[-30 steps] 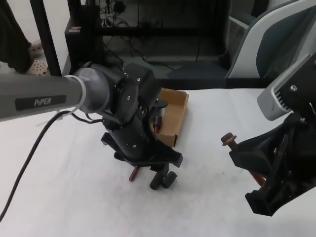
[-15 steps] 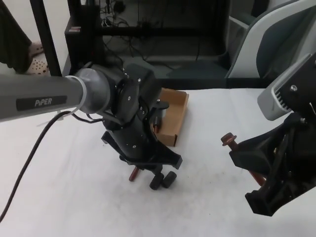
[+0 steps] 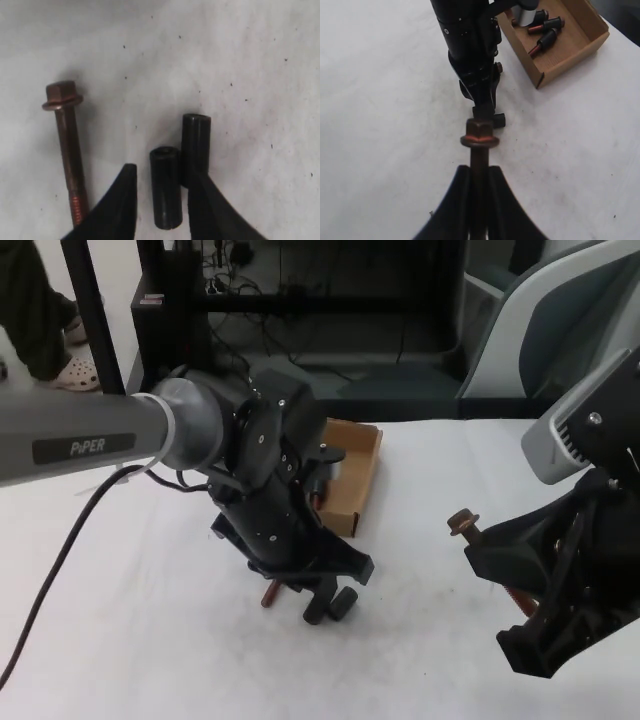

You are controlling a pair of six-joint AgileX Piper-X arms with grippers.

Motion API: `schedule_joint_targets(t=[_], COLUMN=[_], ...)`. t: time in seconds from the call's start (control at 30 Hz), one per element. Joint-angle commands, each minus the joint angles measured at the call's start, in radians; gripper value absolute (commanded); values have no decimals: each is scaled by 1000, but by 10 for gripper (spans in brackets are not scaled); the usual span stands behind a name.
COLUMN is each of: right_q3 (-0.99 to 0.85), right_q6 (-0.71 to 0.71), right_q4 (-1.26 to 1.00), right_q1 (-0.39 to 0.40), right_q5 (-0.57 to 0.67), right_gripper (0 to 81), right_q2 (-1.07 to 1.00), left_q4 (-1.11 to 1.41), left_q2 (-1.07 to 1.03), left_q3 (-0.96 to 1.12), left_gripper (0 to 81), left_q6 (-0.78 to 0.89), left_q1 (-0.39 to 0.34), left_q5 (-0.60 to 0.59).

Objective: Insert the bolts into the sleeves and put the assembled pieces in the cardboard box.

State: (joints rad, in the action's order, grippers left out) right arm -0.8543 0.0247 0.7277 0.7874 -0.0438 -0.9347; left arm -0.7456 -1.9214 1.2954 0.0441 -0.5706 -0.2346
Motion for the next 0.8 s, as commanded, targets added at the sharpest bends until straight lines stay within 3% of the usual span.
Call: schedule_joint_targets(t=[0.0, 0.77], right_q3=[-3, -3], right_q6=[4, 12], right_q4=[-7, -7], right_q1=[0, 0], right_q5=[5, 5], right_gripper=[4, 4], right_q2=[11, 11], left_q4=[-14, -8], left_q2=[1, 1], left_q3=[6, -36], left_gripper=[353, 353], left_q6=[-18, -51], left_q1=[1, 1], left_q5=[22, 25])
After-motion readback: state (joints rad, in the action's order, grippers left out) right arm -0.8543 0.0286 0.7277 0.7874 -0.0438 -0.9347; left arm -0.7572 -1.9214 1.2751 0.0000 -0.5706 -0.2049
